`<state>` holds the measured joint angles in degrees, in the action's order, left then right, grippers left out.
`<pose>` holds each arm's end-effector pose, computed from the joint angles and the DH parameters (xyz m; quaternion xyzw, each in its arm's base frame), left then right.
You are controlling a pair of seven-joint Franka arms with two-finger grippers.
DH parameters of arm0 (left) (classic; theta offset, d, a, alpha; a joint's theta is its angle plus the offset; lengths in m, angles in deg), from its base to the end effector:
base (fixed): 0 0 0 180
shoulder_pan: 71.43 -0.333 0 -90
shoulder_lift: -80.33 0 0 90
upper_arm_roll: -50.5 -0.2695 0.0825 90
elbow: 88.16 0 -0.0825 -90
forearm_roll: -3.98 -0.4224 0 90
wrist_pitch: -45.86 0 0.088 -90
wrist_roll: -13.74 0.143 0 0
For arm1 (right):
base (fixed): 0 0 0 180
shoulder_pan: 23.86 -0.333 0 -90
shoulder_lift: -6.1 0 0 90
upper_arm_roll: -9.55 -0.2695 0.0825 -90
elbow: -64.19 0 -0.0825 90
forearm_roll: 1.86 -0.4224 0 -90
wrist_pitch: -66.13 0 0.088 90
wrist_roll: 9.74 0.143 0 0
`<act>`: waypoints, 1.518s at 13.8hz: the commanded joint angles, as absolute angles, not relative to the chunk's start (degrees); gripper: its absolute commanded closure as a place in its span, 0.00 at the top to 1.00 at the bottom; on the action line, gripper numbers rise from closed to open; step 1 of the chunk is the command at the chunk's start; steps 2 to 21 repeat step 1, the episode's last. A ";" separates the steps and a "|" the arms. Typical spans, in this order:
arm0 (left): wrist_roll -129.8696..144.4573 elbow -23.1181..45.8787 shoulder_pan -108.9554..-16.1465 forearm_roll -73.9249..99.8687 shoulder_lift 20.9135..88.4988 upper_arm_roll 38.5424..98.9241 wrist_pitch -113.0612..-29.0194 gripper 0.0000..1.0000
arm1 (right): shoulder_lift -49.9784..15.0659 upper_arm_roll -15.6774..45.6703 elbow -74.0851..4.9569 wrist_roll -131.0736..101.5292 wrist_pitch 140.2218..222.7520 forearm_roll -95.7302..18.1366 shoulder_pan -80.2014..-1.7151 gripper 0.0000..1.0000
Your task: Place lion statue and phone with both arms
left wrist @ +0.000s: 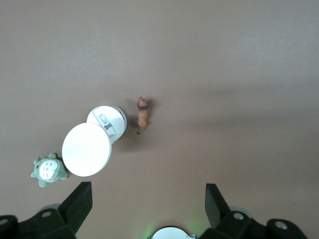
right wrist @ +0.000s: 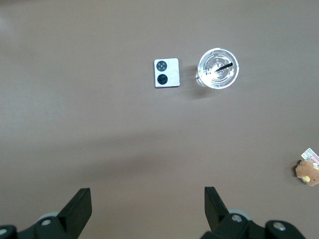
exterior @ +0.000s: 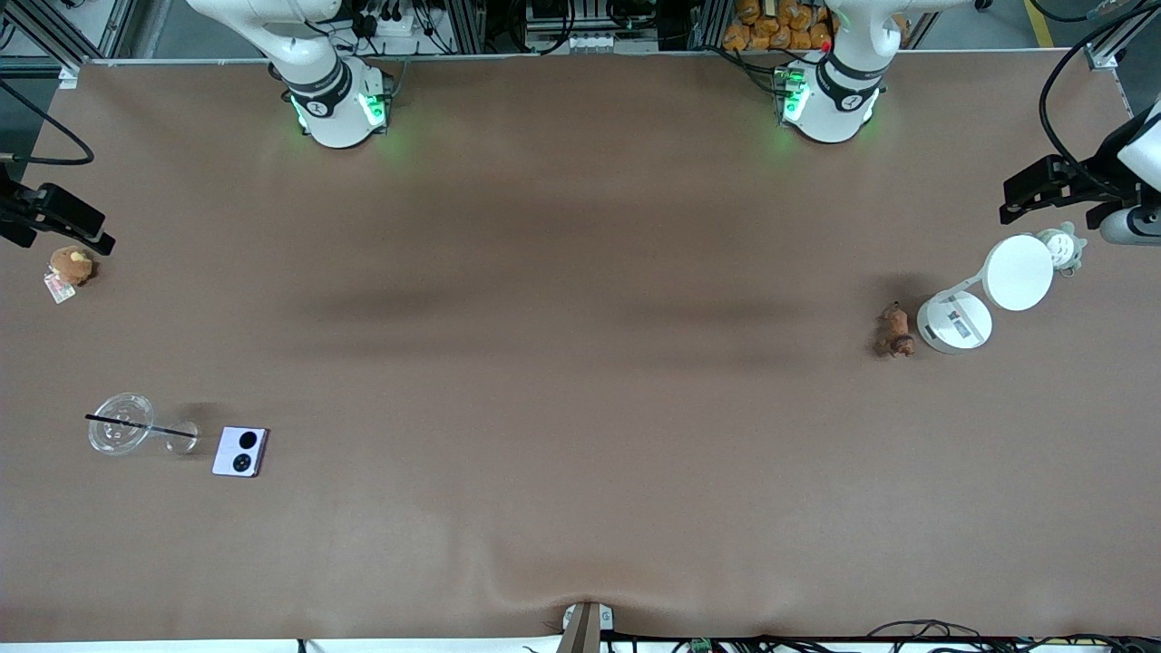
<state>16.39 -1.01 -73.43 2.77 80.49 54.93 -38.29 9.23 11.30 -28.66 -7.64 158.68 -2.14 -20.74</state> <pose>0.5797 -0.0215 0.5601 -0.9987 0.0435 0.0248 0.0106 0.5825 -0.0493 0.5527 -0.9978 0.0608 -0.0248 0.0027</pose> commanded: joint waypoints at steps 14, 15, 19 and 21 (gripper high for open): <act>17.44 -2.11 -73.18 2.49 79.98 54.89 -38.25 1.00 | 8.64 12.27 -27.21 -7.46 157.54 -2.74 -21.40 1.00; 17.44 -2.11 -73.18 2.49 79.98 54.89 -38.25 1.00 | 8.64 12.27 -27.21 -7.46 157.54 -2.74 -21.40 1.00; 17.44 -2.11 -73.18 2.49 79.98 54.89 -38.25 1.00 | 8.64 12.27 -27.21 -7.46 157.54 -2.74 -21.40 1.00; 17.44 -2.11 -73.18 2.49 79.98 54.89 -38.25 1.00 | 8.64 12.27 -27.21 -7.46 157.54 -2.74 -21.40 1.00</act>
